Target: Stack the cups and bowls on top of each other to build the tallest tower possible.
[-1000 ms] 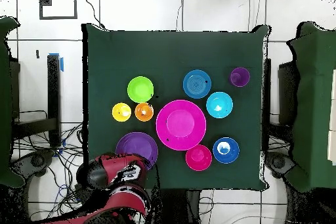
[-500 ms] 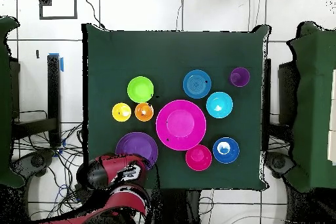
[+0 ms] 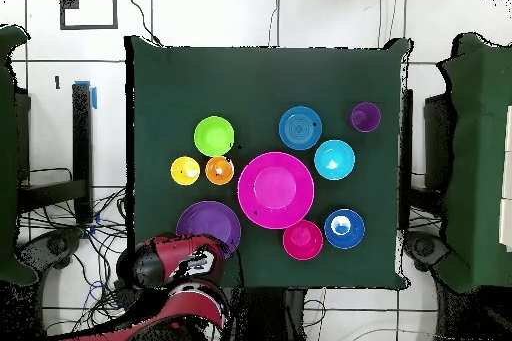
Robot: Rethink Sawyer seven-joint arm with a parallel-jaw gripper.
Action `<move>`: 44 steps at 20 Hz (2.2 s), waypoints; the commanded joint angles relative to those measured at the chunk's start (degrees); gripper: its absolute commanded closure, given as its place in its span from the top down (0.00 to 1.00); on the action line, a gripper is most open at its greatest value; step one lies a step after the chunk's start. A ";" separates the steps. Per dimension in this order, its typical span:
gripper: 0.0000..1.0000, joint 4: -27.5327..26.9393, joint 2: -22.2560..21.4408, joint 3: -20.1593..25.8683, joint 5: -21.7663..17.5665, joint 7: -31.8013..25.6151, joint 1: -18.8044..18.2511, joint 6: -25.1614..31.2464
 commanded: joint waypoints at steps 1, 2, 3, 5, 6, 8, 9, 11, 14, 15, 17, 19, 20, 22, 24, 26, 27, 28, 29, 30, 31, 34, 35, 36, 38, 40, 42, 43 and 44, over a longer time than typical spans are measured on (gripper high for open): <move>1.00 -3.41 0.93 2.57 -1.88 6.95 -0.89 -3.96; 1.00 -3.35 0.95 2.58 -1.88 7.03 -0.91 -4.13; 1.00 -3.28 0.97 2.65 -1.91 7.05 -0.98 -4.21; 1.00 -3.27 0.99 2.61 -1.83 7.17 -0.92 -4.33; 1.00 -3.56 1.00 2.16 -1.74 6.95 -0.49 -3.71; 1.00 -3.89 1.03 1.58 -1.36 6.85 0.11 -2.62; 1.00 -3.96 1.05 1.55 -1.11 6.94 0.18 -2.25; 1.00 -4.09 1.08 1.58 -1.01 6.93 0.20 -2.06; 1.00 -4.16 1.07 1.51 -0.98 6.94 0.26 -2.10; 1.00 -4.15 1.11 1.55 -0.96 6.98 0.25 -2.18; 1.00 -4.21 1.12 1.46 -0.97 6.94 0.36 -2.16; 1.00 -4.23 1.06 1.35 -0.93 6.95 0.47 -2.08; 1.00 -4.26 1.09 1.32 -0.95 6.92 0.48 -2.07; 1.00 -4.38 1.14 1.37 -1.17 6.68 0.38 -2.15; 1.00 -4.18 1.10 1.84 -1.32 6.72 -0.09 -2.58; 1.00 -4.05 1.08 2.10 -1.43 6.82 -0.37 -3.12; 1.00 -4.09 1.08 2.07 -1.46 6.77 -0.35 -3.09; 1.00 -4.09 1.07 2.02 -1.44 6.80 -0.32 -3.14; 1.00 -4.09 1.05 1.99 -1.47 6.80 -0.32 -3.21; 1.00 -4.04 1.04 2.09 -1.49 6.81 -0.43 -3.25; 1.00 -3.98 1.02 2.20 -1.51 6.82 -0.54 -3.29; 1.00 -3.98 1.03 2.09 -1.43 6.93 -0.49 -3.37; 1.00 -3.96 1.03 2.10 -1.43 6.98 -0.52 -3.50; 1.00 -3.94 1.03 2.11 -1.43 7.04 -0.55 -3.63; 0.00 -3.89 1.03 2.16 -1.45 7.13 -0.64 -3.89; 0.00 -3.83 1.02 2.26 -1.50 7.14 -0.74 -3.99; 0.00 -3.76 1.01 2.36 -1.46 7.25 -0.86 -4.14; 0.00 -3.75 0.99 2.41 -1.47 7.24 -0.92 -4.14; 0.00 -3.74 1.00 2.42 -1.44 7.28 -0.92 -4.20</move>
